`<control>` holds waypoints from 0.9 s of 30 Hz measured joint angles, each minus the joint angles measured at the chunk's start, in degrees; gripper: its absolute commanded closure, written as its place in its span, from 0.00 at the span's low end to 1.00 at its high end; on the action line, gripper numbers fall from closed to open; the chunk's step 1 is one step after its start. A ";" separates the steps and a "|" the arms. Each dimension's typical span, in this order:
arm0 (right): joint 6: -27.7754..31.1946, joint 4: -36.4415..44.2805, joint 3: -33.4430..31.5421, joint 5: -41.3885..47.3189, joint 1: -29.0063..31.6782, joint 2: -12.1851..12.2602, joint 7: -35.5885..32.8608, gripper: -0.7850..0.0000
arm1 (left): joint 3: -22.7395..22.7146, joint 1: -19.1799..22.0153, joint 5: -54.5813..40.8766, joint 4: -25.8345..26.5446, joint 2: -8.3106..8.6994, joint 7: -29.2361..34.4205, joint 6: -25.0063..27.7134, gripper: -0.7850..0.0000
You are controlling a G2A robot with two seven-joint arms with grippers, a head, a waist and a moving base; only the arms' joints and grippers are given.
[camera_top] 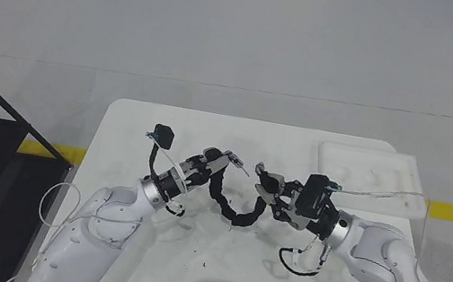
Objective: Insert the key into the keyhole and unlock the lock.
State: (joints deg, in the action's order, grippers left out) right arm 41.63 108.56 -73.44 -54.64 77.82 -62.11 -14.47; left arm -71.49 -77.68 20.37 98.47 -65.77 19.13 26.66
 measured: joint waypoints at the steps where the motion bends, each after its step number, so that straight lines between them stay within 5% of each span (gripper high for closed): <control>1: 0.26 0.25 -0.64 0.26 0.66 0.14 -0.21 1.00 | -0.72 -0.46 -0.11 0.97 0.17 1.10 -0.84 1.00; 15: 1.97 -0.60 -8.01 8.99 6.89 2.10 -11.44 1.00 | -5.69 -7.02 0.41 13.37 2.08 19.24 -11.02 1.00; 27: -0.40 -8.77 -1.98 20.57 -2.87 2.48 -28.56 1.00 | 0.10 -2.91 5.92 3.73 1.46 16.86 -13.78 1.00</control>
State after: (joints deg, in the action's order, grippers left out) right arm 41.23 99.79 -75.42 -34.07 74.95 -59.63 -43.03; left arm -71.39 -80.58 26.29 102.19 -64.31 35.99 12.88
